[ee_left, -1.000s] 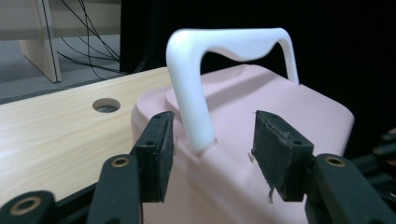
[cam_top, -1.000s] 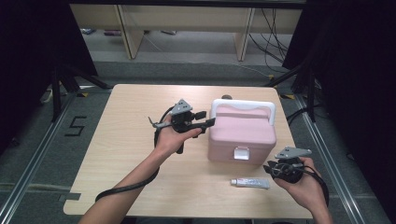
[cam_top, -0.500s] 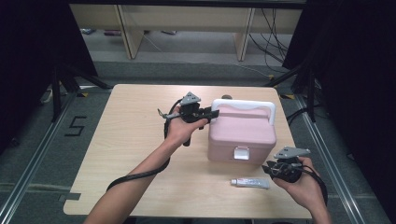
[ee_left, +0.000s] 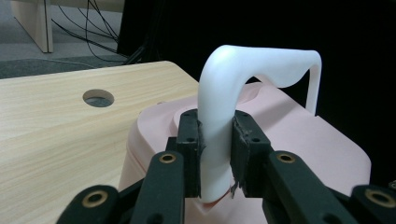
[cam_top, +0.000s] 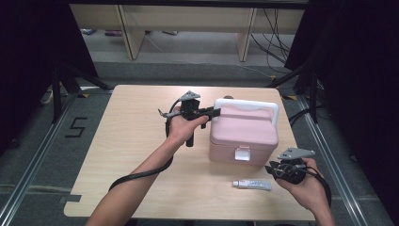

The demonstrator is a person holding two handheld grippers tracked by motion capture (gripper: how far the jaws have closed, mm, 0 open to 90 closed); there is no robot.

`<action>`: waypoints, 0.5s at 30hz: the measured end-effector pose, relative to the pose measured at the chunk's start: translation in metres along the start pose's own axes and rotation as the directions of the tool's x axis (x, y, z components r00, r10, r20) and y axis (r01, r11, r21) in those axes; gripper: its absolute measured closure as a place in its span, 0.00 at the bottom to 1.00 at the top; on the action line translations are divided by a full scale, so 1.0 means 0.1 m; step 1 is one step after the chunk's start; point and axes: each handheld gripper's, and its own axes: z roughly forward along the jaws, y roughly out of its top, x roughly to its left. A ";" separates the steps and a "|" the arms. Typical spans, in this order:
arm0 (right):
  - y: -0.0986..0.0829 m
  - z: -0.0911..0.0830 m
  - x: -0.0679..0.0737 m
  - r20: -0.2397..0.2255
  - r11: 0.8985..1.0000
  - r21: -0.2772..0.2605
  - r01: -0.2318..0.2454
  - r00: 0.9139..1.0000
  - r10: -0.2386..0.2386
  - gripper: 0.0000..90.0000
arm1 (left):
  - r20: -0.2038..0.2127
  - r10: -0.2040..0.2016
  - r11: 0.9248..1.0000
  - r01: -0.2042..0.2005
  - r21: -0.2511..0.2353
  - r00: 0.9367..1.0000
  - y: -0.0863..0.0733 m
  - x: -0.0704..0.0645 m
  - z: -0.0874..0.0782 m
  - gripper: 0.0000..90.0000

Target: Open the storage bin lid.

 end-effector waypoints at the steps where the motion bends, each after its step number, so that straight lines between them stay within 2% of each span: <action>1: 0.00 -0.01 -0.01 0.003 1.000 -0.006 0.010 1.000 -0.009 0.82 | 0.005 -0.017 1.000 0.017 0.000 1.000 0.01 0.00 0.00 0.83; 3: 0.01 -0.07 -0.02 0.024 0.999 -0.050 0.015 1.000 -0.014 0.88 | 0.006 -0.030 1.000 0.030 0.005 1.000 0.02 0.01 -0.01 0.83; 5: 0.02 -0.09 -0.03 0.030 0.997 -0.068 0.026 0.999 -0.024 0.92 | 0.014 -0.051 0.999 0.051 0.004 0.999 0.03 0.03 0.00 0.83; 6: 0.03 -0.13 -0.04 0.038 0.995 -0.096 0.020 0.999 -0.017 0.97 | 0.013 -0.052 0.999 0.052 0.008 0.999 0.04 0.03 0.00 0.83; 8: 0.04 -0.17 -0.05 0.044 0.993 -0.120 0.014 0.999 -0.009 1.00 | 0.018 -0.063 0.998 0.063 0.002 0.998 0.05 0.03 0.01 0.83; 12: 0.06 -0.23 -0.03 0.053 0.980 -0.192 -0.049 0.997 0.060 1.00 | 0.021 -0.074 0.997 0.074 0.010 0.997 0.07 0.03 0.00 0.83; 13: 0.09 -0.26 -0.05 0.060 0.975 -0.218 -0.043 0.997 0.057 1.00 | 0.012 -0.077 0.997 0.077 0.014 0.997 0.08 0.02 0.00 0.83; 14: 0.09 -0.26 -0.05 0.060 0.975 -0.218 -0.043 0.997 0.057 1.00 | 0.012 -0.083 0.996 0.083 0.013 0.996 0.08 0.03 0.00 0.83; 15: 0.10 -0.27 -0.04 0.045 0.966 -0.243 -0.086 0.994 0.100 1.00 | 0.012 -0.086 0.996 0.086 0.014 0.996 0.09 0.03 0.00 0.83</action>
